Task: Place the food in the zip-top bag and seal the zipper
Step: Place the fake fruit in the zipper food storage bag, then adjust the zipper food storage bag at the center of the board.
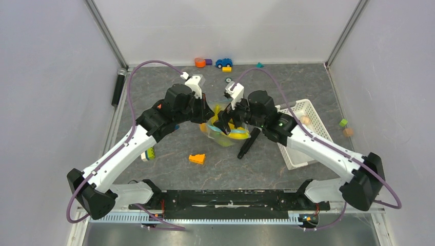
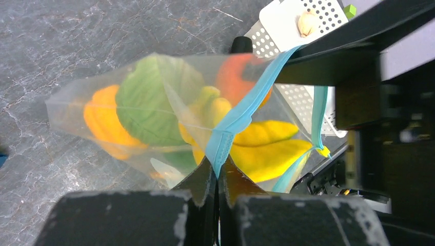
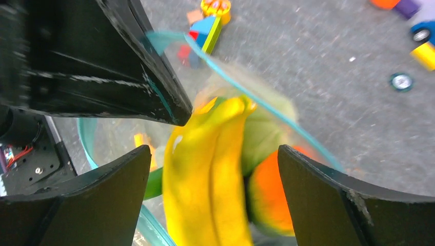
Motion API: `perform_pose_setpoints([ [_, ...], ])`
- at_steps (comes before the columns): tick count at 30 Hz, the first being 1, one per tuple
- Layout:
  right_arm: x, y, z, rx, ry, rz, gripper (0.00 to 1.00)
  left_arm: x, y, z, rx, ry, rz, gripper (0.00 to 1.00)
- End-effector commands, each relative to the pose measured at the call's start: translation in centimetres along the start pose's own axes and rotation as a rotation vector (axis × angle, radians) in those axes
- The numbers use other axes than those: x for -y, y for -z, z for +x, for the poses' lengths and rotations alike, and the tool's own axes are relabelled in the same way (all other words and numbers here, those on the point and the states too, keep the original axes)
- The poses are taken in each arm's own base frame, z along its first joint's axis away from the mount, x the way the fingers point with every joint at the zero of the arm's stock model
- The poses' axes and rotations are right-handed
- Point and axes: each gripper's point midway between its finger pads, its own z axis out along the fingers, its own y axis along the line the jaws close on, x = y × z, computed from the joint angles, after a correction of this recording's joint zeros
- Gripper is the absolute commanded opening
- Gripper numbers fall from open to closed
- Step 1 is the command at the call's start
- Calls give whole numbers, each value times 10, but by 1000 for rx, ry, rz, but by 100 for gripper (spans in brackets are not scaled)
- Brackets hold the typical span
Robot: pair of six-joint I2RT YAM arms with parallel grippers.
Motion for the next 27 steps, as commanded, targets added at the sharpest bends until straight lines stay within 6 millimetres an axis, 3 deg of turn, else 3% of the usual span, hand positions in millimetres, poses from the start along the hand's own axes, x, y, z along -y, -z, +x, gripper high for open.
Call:
perform_pose_setpoints([
  [1, 5, 35, -65, 223, 80, 47, 98, 19, 16, -36, 141, -4, 61, 3],
  [5, 9, 56, -72, 316, 89, 97, 98, 17, 13, -32, 131, 3, 58, 3],
  [8, 26, 68, -65, 327, 40, 205, 98, 15, 12, -32, 133, 3, 51, 3],
  [10, 41, 71, -51, 294, -2, 293, 98, 15, 11, -32, 135, 3, 48, 3],
  [13, 63, 72, -14, 184, -74, 424, 98, 14, 10, -31, 128, 2, 47, 3],
  [18, 62, 61, 31, 68, -119, 416, 88, 13, 8, -28, 123, 2, 40, 3],
  [20, 60, 58, 40, 40, -120, 406, 78, 11, 8, -30, 129, 0, 32, 3],
  [22, 61, 57, 41, 34, -118, 407, 55, 11, 8, -32, 134, -5, 29, 4],
  [23, 62, 57, 39, 37, -111, 408, 38, 11, 8, -31, 131, -8, 28, 4],
  [25, 62, 59, 29, 56, -96, 408, 11, 8, 6, -31, 127, -15, 12, 5],
  [26, 61, 60, 23, 65, -86, 400, 1, 3, 5, -31, 127, -16, -13, 6],
  [27, 60, 62, 15, 73, -70, 391, 0, -3, 4, -31, 130, -14, -45, 8],
])
